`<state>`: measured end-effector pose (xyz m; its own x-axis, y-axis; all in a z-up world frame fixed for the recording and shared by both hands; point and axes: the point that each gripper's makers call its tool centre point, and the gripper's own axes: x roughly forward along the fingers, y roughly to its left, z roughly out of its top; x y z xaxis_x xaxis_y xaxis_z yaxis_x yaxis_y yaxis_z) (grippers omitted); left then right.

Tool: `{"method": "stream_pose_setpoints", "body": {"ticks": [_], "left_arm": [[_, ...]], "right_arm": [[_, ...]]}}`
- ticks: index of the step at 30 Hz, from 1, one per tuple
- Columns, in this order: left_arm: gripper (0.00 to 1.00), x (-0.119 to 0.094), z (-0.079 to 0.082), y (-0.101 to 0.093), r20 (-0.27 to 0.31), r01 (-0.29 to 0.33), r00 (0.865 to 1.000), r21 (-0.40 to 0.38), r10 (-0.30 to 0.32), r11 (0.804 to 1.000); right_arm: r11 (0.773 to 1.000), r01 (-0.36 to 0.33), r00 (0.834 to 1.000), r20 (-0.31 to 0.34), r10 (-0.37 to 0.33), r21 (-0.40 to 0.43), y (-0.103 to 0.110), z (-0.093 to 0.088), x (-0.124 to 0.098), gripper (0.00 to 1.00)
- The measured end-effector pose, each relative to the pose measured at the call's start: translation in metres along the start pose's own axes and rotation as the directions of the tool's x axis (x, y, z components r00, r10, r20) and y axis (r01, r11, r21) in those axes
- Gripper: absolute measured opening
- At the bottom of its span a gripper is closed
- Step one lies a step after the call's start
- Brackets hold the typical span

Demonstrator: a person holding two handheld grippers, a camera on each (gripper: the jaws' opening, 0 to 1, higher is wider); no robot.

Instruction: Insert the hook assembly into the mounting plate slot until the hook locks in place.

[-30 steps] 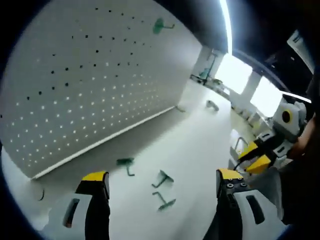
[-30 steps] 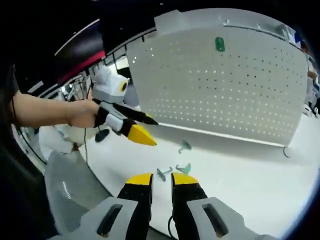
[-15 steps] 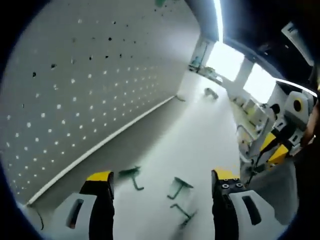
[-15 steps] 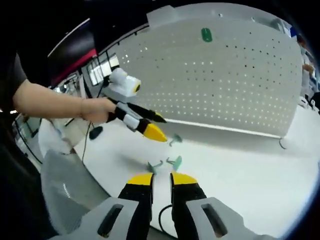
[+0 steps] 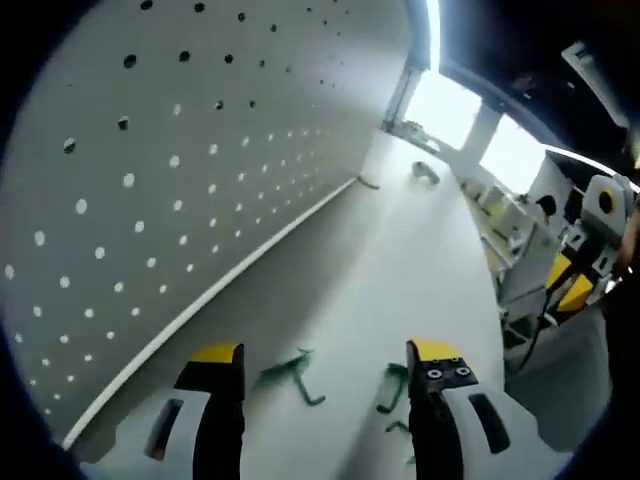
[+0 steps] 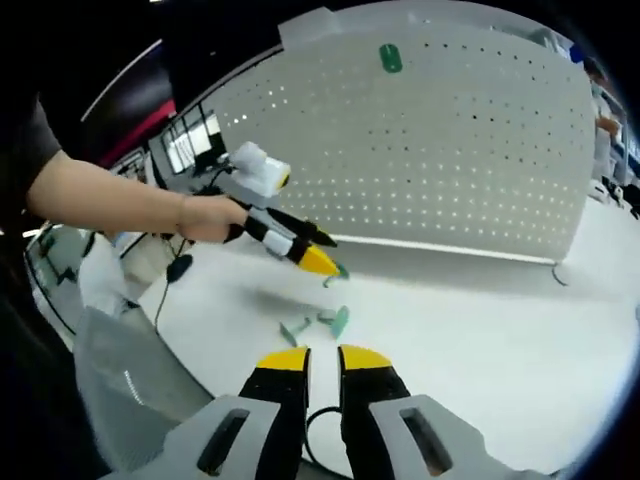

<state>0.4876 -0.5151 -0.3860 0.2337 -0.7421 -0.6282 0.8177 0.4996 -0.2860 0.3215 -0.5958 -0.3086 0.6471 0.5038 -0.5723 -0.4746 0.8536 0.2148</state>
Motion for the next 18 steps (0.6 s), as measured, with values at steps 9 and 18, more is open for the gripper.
{"method": "stream_pose_setpoints", "body": {"ticks": [9, 18], "left_arm": [[0.51, 0.010, -0.009, 0.008, -0.054, 0.022, 0.998, 0.025, -0.021, 0.999], [0.38, 0.013, -0.020, 0.012, -0.161, 0.029, 0.987, 0.131, -0.008, 0.991]], "right_arm": [[1.000, 0.017, 1.000, -0.006, -0.017, 0.021, -0.003, -0.005, 0.001, 0.08], [0.999, 0.025, 1.000, -0.002, -0.024, 0.042, -0.004, -0.006, 0.003, 0.07]]}}
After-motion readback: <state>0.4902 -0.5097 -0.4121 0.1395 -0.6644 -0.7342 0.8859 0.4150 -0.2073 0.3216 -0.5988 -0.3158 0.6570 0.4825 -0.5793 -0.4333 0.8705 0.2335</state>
